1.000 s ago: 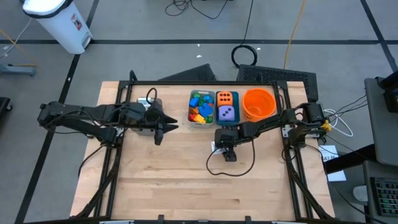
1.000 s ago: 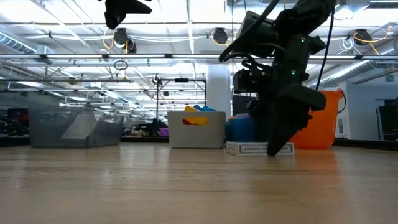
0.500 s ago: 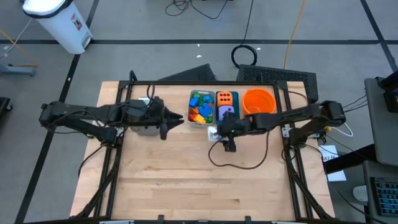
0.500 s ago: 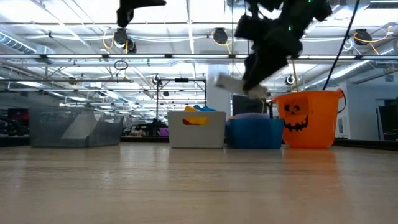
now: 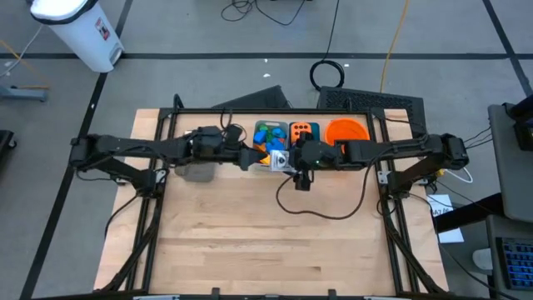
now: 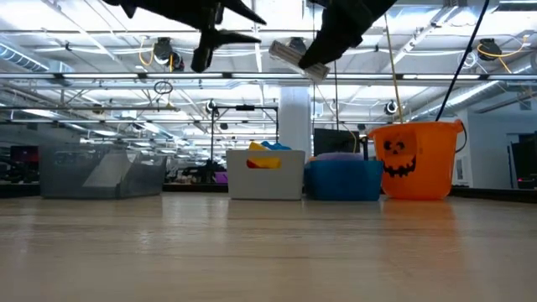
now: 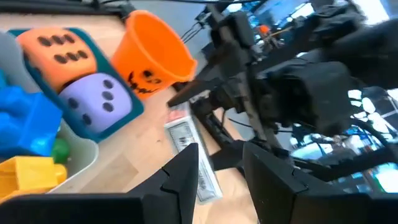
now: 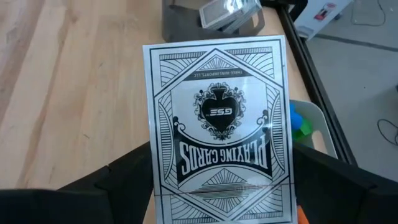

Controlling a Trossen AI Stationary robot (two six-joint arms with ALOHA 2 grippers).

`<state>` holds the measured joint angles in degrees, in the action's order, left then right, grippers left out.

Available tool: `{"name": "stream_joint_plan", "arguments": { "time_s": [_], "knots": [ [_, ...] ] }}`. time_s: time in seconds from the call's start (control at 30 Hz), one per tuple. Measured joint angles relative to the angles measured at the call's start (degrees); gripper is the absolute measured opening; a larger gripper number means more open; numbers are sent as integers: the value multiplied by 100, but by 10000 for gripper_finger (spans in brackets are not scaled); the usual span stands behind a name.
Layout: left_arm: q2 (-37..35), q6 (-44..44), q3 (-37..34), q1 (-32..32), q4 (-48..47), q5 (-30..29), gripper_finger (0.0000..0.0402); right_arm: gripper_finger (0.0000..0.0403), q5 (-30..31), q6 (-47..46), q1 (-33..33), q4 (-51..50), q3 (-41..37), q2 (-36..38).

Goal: Pick & Place Toys
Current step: Put the black deck of cards into the black bin

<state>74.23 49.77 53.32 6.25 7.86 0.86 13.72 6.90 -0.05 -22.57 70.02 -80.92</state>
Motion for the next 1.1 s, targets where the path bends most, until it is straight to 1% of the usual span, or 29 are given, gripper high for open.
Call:
{"name": "stream_joint_plan", "arguments": {
  "time_s": [0.2,0.33,0.47,0.63,0.77,0.93,1.1],
  "knots": [
    [412,346,-2,98,118,11,131,317,6,-16,-39,-38,0,-7],
    [605,388,-2,97,288,13,131,317,4,-35,-37,-20,0,-7],
    [774,510,0,97,407,14,131,316,150,-32,-37,-32,0,-9],
    [990,610,0,96,787,15,131,312,151,-37,-42,-11,-2,-9],
    [1082,621,0,97,983,13,131,314,154,-37,-42,19,-2,-7],
    [1090,646,0,93,958,-92,131,313,153,-40,-42,18,-2,-7],
    [1086,598,2,95,930,-76,131,314,153,-40,-42,42,-2,-7]
  ]
}}
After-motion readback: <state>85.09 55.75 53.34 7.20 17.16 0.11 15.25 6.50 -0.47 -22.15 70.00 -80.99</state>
